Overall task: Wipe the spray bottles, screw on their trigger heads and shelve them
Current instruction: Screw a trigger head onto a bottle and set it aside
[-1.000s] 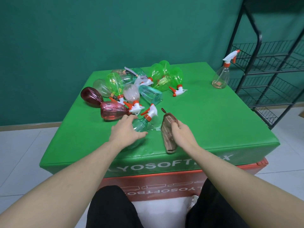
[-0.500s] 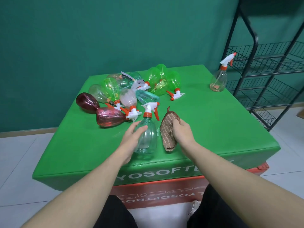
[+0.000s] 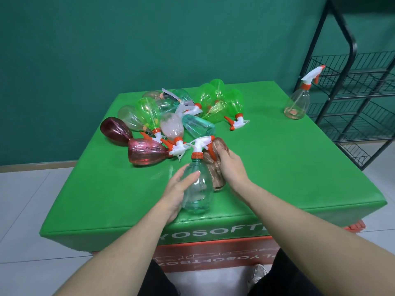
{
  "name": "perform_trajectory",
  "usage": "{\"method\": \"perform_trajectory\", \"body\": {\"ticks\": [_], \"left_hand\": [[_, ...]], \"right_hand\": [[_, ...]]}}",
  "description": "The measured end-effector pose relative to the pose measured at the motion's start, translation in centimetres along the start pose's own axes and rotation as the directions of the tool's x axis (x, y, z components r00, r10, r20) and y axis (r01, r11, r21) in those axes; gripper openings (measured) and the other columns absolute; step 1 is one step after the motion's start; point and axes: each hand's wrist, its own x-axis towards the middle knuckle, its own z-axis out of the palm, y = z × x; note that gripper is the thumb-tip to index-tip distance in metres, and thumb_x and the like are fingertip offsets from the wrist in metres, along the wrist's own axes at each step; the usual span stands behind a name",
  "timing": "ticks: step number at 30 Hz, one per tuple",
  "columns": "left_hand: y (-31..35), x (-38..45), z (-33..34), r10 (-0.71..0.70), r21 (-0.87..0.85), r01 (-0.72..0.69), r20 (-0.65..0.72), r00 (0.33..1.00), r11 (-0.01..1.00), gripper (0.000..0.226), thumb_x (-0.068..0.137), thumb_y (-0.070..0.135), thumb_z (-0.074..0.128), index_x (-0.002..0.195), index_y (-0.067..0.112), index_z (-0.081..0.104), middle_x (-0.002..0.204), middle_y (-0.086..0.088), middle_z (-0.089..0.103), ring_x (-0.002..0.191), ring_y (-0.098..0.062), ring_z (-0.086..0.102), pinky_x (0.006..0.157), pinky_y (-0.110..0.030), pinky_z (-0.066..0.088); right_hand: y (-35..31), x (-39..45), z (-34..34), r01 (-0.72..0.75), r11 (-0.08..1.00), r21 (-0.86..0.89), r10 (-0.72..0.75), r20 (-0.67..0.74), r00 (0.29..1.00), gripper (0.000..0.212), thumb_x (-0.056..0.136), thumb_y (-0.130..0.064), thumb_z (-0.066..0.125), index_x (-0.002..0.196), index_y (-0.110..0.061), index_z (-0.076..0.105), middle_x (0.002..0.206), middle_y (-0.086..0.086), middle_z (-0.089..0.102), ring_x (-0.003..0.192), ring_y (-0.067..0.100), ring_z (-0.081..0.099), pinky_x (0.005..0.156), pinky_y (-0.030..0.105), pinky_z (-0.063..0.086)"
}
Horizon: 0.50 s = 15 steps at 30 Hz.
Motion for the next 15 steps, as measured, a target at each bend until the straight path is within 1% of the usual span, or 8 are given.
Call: {"method": "perform_trajectory", "body": {"ticks": [2,4,7,9,11,13,14,15], "left_hand": [[0.0,-0.1,0.0,0.011,-0.012,-0.011,0.006,1.000,1.000,0.080,0.077,0.044,0.085,0.146,0.023,0.049,0.123,-0.007,0.074,0.104,-0.034,0.074,0.080,-0.045,0.063],[0.1,-0.1,0.1,0.018,-0.007,-0.019,-0.008,1.000,1.000,0.090,0.073,0.050,0.085,0.149,0.021,0.048,0.124,-0.007,0.074,0.105,-0.033,0.074,0.086,-0.048,0.061],[0.0,0.0,0.5,0.031,0.010,-0.030,-0.042,0.999,0.999,0.110,0.054,0.072,0.090,0.149,0.032,0.050,0.135,-0.001,0.069,0.122,-0.032,0.066,0.108,-0.062,0.046],[-0.5,0.6,0.3,0.041,-0.010,-0.041,-0.059,0.997,0.999,0.112,0.048,0.078,0.089,0.146,0.039,0.051,0.142,0.002,0.064,0.129,-0.032,0.061,0.111,-0.065,0.041],[-0.7,0.9,0.1,0.040,-0.045,-0.043,-0.076,0.996,0.998,0.113,0.045,0.081,0.087,0.144,0.042,0.051,0.146,0.001,0.060,0.132,-0.032,0.058,0.110,-0.066,0.041],[-0.3,0.4,0.0,0.022,-0.058,-0.027,-0.081,0.996,0.998,0.104,0.051,0.080,0.085,0.142,0.041,0.052,0.148,-0.002,0.058,0.133,-0.033,0.056,0.109,-0.068,0.041],[0.1,0.0,0.1,0.023,-0.069,-0.028,-0.079,0.997,0.997,0.084,0.065,0.073,0.082,0.137,0.039,0.055,0.147,-0.004,0.058,0.132,-0.034,0.057,0.108,-0.068,0.042],[0.3,-0.2,0.0,0.032,-0.072,-0.038,-0.083,0.996,0.997,0.053,0.083,0.059,0.075,0.129,0.039,0.057,0.142,-0.006,0.061,0.128,-0.033,0.059,0.107,-0.066,0.045]], "right_hand": [[0.6,-0.3,-0.1,0.045,0.995,-0.089,-0.044,0.013,0.999,0.036,0.105,-0.051,0.041,0.103,-0.028,0.068,0.109,-0.002,0.073,0.101,0.017,0.067,0.096,0.033,0.050],[1.3,-0.6,-0.4,0.095,0.973,-0.211,-0.090,0.033,0.995,0.040,0.106,-0.050,0.037,0.109,-0.024,0.067,0.106,-0.003,0.071,0.097,0.015,0.065,0.086,0.029,0.047],[2.0,-0.9,-1.0,0.110,0.937,-0.330,-0.105,0.032,0.994,0.037,0.108,-0.044,0.036,0.100,-0.023,0.065,0.091,-0.003,0.071,0.086,0.016,0.066,0.074,0.027,0.048],[2.3,-1.0,-1.3,0.100,0.921,-0.376,-0.101,0.018,0.995,0.036,0.108,-0.040,0.036,0.098,-0.021,0.065,0.088,-0.002,0.070,0.084,0.018,0.066,0.075,0.029,0.051],[2.4,-0.9,-1.8,0.075,0.930,-0.361,-0.090,-0.025,0.996,0.032,0.108,-0.037,0.037,0.092,-0.023,0.062,0.084,-0.003,0.068,0.081,0.018,0.065,0.073,0.029,0.049],[2.1,-0.9,-2.2,0.033,0.958,-0.284,-0.060,-0.085,0.995,0.031,0.108,-0.034,0.037,0.086,-0.025,0.057,0.077,-0.005,0.063,0.077,0.019,0.062,0.070,0.029,0.048],[1.8,-0.8,-2.4,0.016,0.970,-0.243,-0.044,-0.108,0.993,0.031,0.108,-0.033,0.037,0.084,-0.025,0.056,0.075,-0.004,0.061,0.078,0.021,0.062,0.072,0.030,0.050],[1.4,-0.8,-2.6,0.005,0.978,-0.206,-0.032,-0.126,0.992,0.031,0.107,-0.034,0.038,0.084,-0.025,0.057,0.075,-0.003,0.062,0.079,0.023,0.063,0.075,0.032,0.053]]}}
